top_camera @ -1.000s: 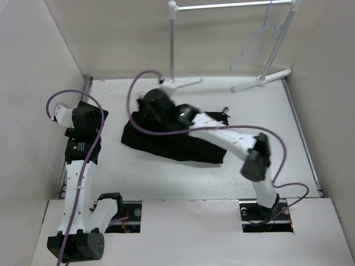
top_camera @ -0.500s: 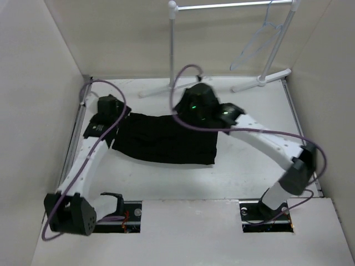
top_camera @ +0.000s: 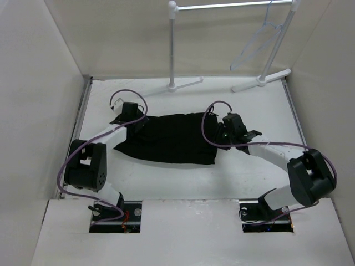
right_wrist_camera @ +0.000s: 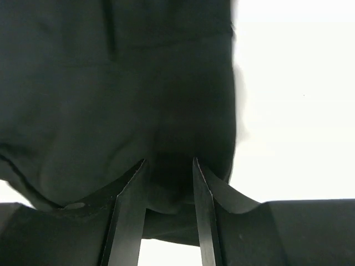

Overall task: Place the trousers on the hanger
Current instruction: Fold the trousers at the center of the board.

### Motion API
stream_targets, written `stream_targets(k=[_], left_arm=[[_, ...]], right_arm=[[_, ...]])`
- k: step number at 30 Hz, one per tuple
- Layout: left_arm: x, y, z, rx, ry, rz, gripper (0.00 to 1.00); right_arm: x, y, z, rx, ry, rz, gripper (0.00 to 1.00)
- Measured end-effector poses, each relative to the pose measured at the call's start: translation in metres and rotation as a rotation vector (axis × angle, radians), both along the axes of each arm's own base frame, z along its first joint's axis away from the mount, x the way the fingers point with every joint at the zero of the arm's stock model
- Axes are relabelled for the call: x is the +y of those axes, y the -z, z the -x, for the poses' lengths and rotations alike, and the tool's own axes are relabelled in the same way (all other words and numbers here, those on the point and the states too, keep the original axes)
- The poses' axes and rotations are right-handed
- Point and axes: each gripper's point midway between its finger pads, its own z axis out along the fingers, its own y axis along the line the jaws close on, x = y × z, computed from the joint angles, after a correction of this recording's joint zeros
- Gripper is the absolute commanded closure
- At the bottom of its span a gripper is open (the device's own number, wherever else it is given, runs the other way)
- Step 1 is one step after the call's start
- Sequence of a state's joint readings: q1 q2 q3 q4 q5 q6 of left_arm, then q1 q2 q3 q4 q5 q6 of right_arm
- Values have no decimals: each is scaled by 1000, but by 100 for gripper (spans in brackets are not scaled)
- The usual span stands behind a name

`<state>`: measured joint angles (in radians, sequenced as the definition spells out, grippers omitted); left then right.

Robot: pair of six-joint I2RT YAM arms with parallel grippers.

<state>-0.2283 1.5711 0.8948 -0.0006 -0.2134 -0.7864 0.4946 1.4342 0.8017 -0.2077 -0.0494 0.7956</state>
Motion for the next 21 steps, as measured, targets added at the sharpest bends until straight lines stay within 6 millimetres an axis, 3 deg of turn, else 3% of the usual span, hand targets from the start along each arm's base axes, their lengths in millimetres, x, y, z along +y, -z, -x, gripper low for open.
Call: stream_targets(k=[6, 9, 11, 13, 16, 18, 21], left_arm=[[43, 25, 0, 1, -103, -12, 30], [57, 23, 2, -20, -142, -16, 27], [64, 16, 10, -32, -159, -19, 25], [67, -1, 16, -57, -168, -19, 24], [57, -37, 13, -131, -146, -10, 28], [40, -63, 4, -185, -107, 1, 34], [3, -92, -7, -248, -22, 29, 48]], right_arm=[[2, 28, 6, 51, 12, -25, 59], [-2, 37, 7, 81, 24, -17, 50], [-4, 31, 5, 73, 29, -22, 48], [-5, 18, 3, 58, 27, -26, 52], [2, -23, -9, -11, 1, -48, 74], [19, -57, -18, -78, -37, -90, 87], [58, -93, -19, -152, -126, -172, 92]])
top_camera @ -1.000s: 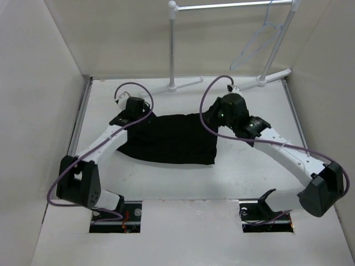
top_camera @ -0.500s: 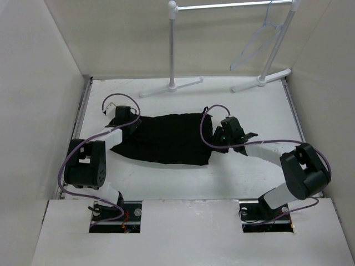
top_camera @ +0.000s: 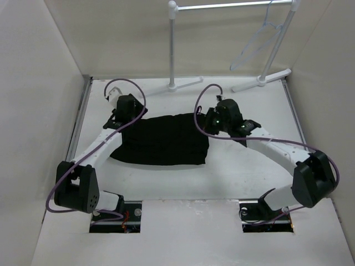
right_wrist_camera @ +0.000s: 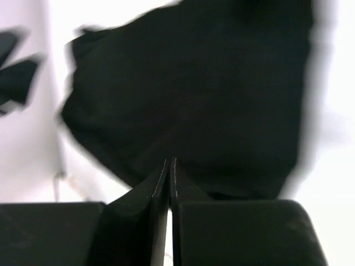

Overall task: Place the trousers on the hanger
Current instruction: Fold the trousers at the center of the board, then pick up the hanger from the clothesline.

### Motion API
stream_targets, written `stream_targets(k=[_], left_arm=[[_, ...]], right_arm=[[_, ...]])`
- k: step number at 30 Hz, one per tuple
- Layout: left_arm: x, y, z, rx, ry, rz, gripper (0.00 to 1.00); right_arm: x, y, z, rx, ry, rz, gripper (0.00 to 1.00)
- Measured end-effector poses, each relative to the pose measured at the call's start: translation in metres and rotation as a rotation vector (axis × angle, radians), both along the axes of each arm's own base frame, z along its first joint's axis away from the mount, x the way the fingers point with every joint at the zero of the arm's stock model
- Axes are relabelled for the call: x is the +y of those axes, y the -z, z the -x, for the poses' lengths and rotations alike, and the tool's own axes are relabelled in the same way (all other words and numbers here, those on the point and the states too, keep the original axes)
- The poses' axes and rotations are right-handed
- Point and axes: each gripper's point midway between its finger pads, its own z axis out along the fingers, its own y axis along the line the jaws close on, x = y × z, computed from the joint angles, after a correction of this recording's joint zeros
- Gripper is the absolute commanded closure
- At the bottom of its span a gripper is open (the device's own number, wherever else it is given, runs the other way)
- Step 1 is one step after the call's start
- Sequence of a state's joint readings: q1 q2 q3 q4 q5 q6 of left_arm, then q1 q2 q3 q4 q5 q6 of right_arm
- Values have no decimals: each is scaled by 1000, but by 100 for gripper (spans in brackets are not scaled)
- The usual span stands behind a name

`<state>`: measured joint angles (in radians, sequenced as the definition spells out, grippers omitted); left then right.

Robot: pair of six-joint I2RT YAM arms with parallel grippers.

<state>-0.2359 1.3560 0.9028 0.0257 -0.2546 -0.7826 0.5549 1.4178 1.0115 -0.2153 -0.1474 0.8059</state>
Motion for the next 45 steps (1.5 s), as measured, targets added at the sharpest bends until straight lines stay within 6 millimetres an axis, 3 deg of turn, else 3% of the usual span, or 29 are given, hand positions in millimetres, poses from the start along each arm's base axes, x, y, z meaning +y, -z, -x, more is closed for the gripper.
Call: stream_targets(k=[3, 5, 8, 10, 11, 13, 16, 19, 22, 24, 26, 28, 30, 33, 35, 38, 41, 45], left_arm=[[-32, 2, 1, 8, 84, 13, 61], [-42, 16, 5, 50, 114, 14, 65], [-44, 37, 15, 110, 129, 11, 65], [-42, 44, 22, 134, 130, 10, 65], [-40, 48, 24, 145, 129, 10, 64], [-36, 50, 30, 159, 124, 12, 64], [-28, 43, 35, 157, 110, 16, 62], [-23, 29, 37, 127, 99, 25, 62], [-23, 17, 40, 104, 103, 29, 62], [-29, 13, 42, 101, 123, 27, 63], [-41, 11, 44, 103, 161, 20, 67], [-56, 10, 47, 108, 211, 10, 74], [-69, 11, 49, 116, 255, -1, 79], [-85, 16, 56, 133, 311, -16, 79], [-92, 20, 60, 144, 340, -22, 78], [-100, 21, 65, 153, 376, -23, 75], [-102, 22, 67, 158, 391, -24, 73], [-103, 23, 68, 160, 399, -25, 73]], right_arm=[[39, 5, 4, -3, -75, -66, 94], [50, 33, 7, 48, -81, -78, 94], [37, 97, 24, 185, -38, -35, 91], [25, 127, 39, 267, -12, 1, 87], [21, 135, 45, 292, -4, 12, 82], [20, 136, 46, 298, 0, 7, 61], [24, 116, 43, 257, -15, -18, 36], [26, 71, 34, 177, -39, -43, 32], [22, -1, 10, 39, -45, -86, 41], [9, -54, -13, -68, -23, -109, 64], [-15, -110, -41, -186, 33, -125, 83], [-46, -162, -68, -299, 106, -130, 86], [-82, -209, -95, -403, 194, -121, 79], [-133, -260, -133, -517, 323, -89, 53], [-161, -274, -159, -549, 390, -59, 41], [-187, -265, -195, -530, 441, -24, 35], [-196, -231, -226, -455, 449, 3, 37], [-188, -178, -248, -348, 398, 12, 44]])
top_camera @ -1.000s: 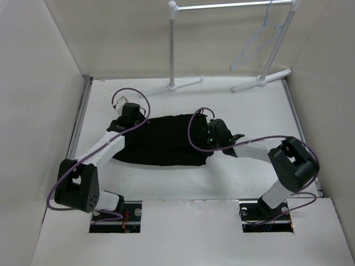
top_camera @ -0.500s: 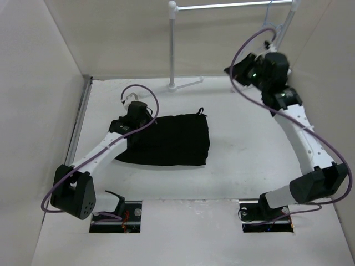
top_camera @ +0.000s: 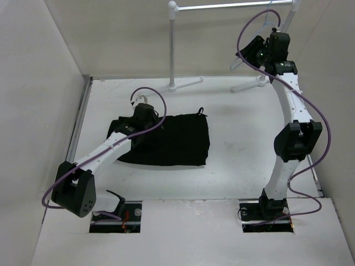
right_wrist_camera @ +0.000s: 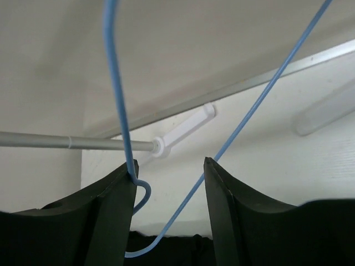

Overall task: Place the trousers on the hanger
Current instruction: Pick up the hanger from the clothesline.

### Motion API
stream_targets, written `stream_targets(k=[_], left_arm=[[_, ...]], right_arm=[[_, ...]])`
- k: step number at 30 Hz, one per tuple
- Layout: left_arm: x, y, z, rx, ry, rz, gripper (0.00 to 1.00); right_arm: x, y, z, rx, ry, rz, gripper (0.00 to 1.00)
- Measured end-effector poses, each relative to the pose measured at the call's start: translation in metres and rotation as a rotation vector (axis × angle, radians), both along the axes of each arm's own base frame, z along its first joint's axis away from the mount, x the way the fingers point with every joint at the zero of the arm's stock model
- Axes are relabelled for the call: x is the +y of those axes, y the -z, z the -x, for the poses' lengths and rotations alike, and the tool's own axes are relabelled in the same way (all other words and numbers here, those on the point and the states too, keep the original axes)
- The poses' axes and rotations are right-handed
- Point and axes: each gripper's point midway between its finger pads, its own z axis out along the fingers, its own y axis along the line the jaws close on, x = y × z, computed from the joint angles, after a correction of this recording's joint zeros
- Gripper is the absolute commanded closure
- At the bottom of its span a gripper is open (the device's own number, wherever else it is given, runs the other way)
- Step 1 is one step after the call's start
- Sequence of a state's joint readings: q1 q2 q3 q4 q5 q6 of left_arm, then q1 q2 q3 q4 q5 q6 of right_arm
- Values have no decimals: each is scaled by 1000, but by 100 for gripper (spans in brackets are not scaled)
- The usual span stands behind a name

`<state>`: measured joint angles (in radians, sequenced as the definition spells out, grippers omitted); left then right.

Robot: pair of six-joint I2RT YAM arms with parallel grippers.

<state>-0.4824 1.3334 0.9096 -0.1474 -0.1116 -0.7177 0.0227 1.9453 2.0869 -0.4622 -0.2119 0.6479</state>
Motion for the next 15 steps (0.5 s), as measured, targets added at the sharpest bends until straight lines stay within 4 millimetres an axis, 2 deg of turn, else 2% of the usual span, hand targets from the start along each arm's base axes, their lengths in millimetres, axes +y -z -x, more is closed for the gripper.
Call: stream_targets(k=[3, 9, 12, 15], left_arm=[[-1, 2, 0, 6, 5, -1, 73], [-2, 13, 0, 34, 10, -12, 73], [-1, 14, 0, 39, 9, -13, 72], [0, 14, -1, 39, 7, -12, 65]], right_arm=[[8, 13, -3, 22, -48, -17, 48], [19, -7, -6, -59, -112, -46, 83], [22, -14, -8, -93, -131, -45, 90], [24, -24, -9, -134, -146, -40, 92]])
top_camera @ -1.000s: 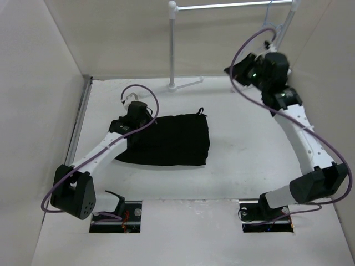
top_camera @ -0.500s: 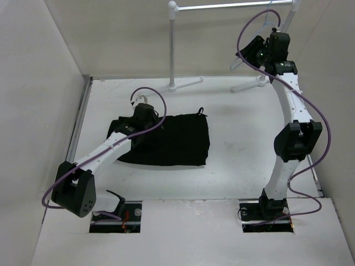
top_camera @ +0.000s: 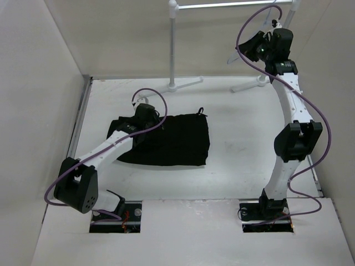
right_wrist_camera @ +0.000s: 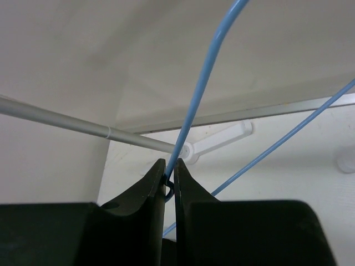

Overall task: Place the trousers on the hanger
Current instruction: Pick up the hanger from the clothesline.

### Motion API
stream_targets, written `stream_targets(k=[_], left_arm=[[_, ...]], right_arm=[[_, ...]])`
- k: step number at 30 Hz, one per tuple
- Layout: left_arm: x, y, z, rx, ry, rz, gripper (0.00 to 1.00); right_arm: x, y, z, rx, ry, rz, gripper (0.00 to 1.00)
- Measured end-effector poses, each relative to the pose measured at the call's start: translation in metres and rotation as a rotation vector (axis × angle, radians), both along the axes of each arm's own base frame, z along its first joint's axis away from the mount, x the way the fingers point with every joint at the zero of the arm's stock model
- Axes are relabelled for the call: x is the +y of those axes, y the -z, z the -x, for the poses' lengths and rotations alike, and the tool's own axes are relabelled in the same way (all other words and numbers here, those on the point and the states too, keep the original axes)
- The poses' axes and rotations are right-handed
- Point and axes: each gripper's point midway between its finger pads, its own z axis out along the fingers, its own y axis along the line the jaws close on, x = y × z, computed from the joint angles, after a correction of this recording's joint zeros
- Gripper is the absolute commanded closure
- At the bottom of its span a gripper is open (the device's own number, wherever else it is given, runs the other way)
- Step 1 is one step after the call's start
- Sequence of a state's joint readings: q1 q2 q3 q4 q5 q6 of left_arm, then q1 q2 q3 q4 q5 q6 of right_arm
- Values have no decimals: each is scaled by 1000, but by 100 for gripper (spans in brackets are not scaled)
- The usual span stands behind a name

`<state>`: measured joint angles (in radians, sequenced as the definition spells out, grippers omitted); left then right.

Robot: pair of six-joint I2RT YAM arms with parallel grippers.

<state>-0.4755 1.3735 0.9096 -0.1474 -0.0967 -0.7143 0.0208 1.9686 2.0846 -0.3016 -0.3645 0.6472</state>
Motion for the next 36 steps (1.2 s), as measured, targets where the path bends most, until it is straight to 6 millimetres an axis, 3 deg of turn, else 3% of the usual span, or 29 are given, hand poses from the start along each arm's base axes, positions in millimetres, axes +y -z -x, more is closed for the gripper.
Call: stream_targets(k=[7, 11, 15, 20, 25, 28, 31, 36], left_arm=[[-7, -12, -4, -19, 19, 28, 46], [-12, -31, -13, -57, 24, 52, 44], [-17, -51, -21, -97, 28, 72, 44], [-28, -93, -34, -173, 47, 101, 44], [-59, -157, -51, -289, 105, 153, 43], [-91, -192, -50, -345, 183, 189, 42], [-133, -213, -39, -376, 280, 222, 41], [-201, -209, -6, -350, 446, 226, 40]], right_arm=[[5, -29, 14, -73, -42, 7, 95], [9, -49, 31, -126, -75, 32, 96], [15, -54, 54, -152, -108, 67, 96], [31, -21, 90, -102, -160, 103, 96], [65, 28, 155, -16, -259, 135, 96], [87, 52, 207, 14, -329, 147, 96], [102, 73, 256, 35, -389, 158, 96], [104, 108, 307, 83, -422, 180, 96]])
